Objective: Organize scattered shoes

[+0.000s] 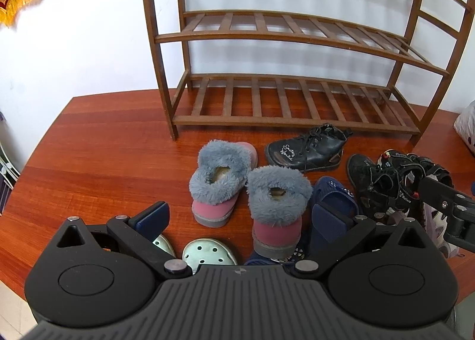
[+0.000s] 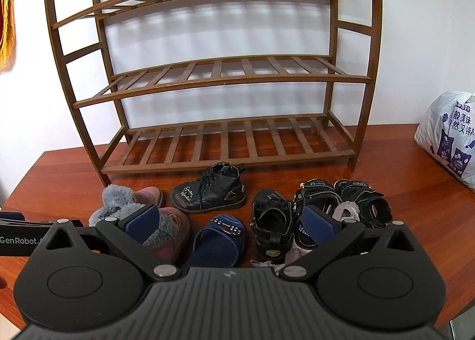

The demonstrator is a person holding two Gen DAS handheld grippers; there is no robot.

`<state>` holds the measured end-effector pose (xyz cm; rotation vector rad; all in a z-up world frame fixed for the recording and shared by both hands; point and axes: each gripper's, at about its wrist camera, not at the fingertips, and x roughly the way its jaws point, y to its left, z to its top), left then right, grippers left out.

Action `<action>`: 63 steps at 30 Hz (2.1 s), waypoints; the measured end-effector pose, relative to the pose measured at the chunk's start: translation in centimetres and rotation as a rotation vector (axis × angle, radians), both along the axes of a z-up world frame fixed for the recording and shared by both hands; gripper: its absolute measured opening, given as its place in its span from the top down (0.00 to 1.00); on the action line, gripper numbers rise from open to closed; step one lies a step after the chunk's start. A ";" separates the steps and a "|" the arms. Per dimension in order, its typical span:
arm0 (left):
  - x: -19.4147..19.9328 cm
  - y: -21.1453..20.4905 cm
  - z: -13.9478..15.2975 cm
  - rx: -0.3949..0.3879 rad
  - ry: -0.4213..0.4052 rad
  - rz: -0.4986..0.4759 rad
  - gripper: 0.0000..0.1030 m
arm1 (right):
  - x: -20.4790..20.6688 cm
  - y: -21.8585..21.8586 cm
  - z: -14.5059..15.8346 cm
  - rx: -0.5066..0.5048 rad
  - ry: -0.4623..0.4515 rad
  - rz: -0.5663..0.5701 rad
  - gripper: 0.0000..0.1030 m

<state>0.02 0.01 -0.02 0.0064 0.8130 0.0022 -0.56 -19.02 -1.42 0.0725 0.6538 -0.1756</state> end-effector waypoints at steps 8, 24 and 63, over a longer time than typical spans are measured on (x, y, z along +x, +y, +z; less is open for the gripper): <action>0.2 0.1 -0.2 -0.024 0.038 0.000 0.00 | 0.3 0.0 -0.3 -0.029 0.013 -0.005 0.00; 0.9 0.3 -1.1 -0.027 0.050 0.000 0.00 | 1.4 -0.4 -0.5 -0.002 0.037 -0.020 0.00; 5.2 2.9 -3.4 -0.053 0.117 -0.111 0.00 | 2.1 -1.3 -1.6 -0.004 0.076 -0.068 0.00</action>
